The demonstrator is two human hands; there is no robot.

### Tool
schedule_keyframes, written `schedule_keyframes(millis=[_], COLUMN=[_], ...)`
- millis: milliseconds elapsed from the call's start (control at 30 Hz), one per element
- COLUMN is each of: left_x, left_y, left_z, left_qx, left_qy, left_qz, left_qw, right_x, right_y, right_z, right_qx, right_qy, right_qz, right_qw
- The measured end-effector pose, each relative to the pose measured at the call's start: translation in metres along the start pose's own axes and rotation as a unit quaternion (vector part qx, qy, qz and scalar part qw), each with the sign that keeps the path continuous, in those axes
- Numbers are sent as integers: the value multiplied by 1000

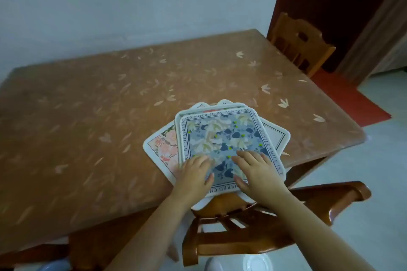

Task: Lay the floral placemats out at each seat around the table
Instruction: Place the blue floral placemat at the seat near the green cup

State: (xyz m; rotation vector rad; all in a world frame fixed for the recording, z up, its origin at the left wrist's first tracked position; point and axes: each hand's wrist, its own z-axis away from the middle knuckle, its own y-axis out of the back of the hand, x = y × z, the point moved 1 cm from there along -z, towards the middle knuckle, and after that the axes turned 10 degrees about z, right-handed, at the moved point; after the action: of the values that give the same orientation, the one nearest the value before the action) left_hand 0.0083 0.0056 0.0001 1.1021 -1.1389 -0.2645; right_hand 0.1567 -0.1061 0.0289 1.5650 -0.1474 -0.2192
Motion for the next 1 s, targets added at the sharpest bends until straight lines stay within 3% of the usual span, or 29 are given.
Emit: schedule_keyframes(millis=[200, 467, 800, 1000], left_x=[-19, -33, -39, -35], left_y=[-28, -57, -66, -62], left_z=[-7, 4, 6, 8], left_qx=[-49, -76, -24, 29], left_qy=[-13, -13, -5, -9], left_qz=[-25, -27, 7, 88], left_qw=[998, 997, 1000, 996], right_x=[7, 10, 9, 12], right_y=[-48, -79, -84, -77], right_z=[-23, -28, -28, -26], right_qx=[-94, -157, -149, -127], right_qy=[13, 43, 45, 37], right_qz=[-16, -31, -62, -106], right_qw=[995, 986, 986, 986])
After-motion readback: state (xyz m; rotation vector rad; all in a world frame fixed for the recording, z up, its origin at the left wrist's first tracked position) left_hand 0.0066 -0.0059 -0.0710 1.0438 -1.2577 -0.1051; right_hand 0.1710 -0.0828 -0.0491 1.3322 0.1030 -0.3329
